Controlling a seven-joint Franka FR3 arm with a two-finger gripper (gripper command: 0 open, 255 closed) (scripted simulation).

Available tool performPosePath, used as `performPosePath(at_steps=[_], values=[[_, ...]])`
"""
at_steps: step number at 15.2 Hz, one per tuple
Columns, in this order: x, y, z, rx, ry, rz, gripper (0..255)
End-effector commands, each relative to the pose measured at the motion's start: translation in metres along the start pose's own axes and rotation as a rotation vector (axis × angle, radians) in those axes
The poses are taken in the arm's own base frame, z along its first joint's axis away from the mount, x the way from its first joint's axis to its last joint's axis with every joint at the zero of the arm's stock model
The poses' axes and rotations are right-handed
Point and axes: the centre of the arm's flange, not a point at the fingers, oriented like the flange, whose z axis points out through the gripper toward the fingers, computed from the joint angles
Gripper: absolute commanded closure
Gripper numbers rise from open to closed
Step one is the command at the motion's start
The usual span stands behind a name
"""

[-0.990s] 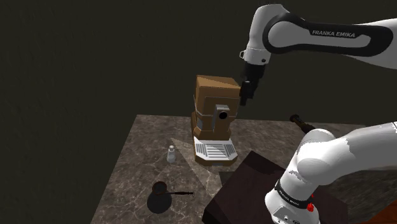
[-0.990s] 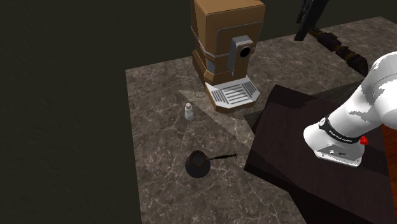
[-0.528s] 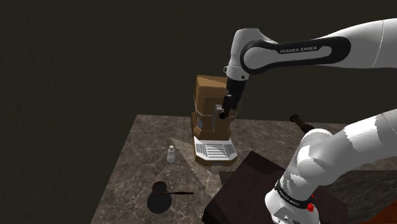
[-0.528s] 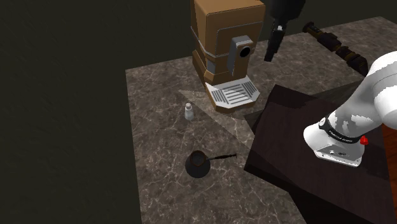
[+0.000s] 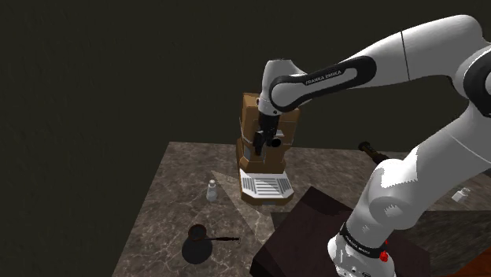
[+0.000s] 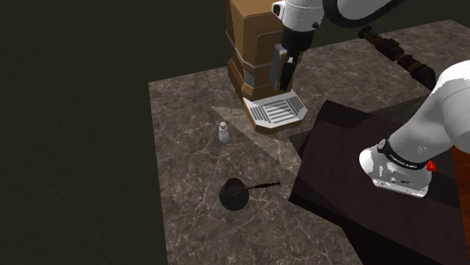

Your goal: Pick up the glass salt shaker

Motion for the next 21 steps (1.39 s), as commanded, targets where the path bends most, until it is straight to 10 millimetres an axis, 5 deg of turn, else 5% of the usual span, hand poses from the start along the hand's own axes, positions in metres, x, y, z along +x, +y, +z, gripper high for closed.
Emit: performPosePath(at_steps=[1,21], values=[[0.017,-0.005,0.023,0.005,0.004,-0.004,0],[0.189,-0.042,0.214,0.059,0.034,-0.042,0]])
